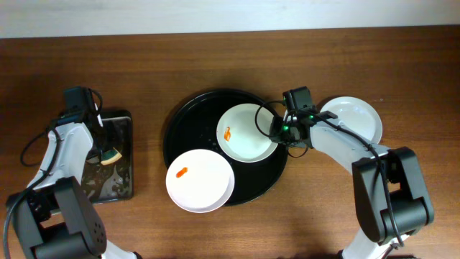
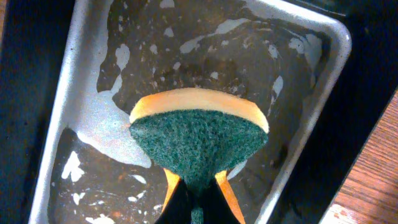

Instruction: Clean dirty plates on tray and stack at the side

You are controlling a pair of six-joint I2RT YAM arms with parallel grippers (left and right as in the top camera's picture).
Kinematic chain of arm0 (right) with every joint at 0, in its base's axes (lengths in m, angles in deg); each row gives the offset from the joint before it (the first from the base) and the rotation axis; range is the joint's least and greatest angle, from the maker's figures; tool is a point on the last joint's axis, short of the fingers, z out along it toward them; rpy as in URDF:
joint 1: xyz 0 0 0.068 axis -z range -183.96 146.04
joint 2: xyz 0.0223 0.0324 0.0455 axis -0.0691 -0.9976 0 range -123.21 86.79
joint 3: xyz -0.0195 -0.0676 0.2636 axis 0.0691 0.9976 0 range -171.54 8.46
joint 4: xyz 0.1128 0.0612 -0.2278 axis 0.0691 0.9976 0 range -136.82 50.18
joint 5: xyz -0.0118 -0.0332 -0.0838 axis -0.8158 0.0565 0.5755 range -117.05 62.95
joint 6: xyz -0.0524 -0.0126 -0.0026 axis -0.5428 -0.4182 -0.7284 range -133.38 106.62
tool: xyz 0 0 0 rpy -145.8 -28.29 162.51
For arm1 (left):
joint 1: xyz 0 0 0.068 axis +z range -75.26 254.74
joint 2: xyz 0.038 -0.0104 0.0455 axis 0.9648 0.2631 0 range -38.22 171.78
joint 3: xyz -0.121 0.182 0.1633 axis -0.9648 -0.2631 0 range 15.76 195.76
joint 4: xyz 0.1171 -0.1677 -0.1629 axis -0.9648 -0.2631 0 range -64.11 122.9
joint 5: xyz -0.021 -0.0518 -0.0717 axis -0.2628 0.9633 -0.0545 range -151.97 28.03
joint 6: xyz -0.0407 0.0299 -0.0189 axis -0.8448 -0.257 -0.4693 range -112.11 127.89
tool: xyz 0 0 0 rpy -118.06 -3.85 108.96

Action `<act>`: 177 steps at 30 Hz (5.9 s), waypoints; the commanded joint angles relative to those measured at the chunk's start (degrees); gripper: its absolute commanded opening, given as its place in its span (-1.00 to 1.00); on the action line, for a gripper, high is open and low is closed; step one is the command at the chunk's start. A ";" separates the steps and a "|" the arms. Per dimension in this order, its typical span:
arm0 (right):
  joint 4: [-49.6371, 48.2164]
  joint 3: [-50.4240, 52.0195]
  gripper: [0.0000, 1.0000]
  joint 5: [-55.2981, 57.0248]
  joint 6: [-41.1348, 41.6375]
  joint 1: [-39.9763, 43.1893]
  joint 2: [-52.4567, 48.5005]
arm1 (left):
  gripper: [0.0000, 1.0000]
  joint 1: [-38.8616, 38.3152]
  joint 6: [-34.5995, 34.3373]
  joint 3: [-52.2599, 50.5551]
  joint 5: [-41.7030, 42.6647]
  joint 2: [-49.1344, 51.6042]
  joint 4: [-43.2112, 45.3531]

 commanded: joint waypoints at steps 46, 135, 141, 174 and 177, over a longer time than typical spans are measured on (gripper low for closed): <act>15.65 -10.25 -0.92 7.02 -10.08 0.31 -0.66 | -1.00 -19.54 -3.32 6.91 33.77 -4.79 10.58; 50.40 -32.52 -0.92 6.25 -14.40 40.13 4.79 | -1.00 -34.73 -0.87 29.07 8.00 17.81 -9.55; 31.98 -13.57 -0.67 -0.79 -13.79 42.60 4.79 | -1.00 -34.73 -0.68 29.07 9.92 17.81 -9.57; 19.82 -2.25 -0.13 -12.61 23.71 -31.56 3.69 | -0.01 -1.40 -3.58 -21.24 -3.87 -4.55 17.53; 18.97 -2.19 -0.60 -8.85 25.44 -31.56 3.69 | 0.00 -1.42 -3.56 -21.24 -3.87 -4.55 17.53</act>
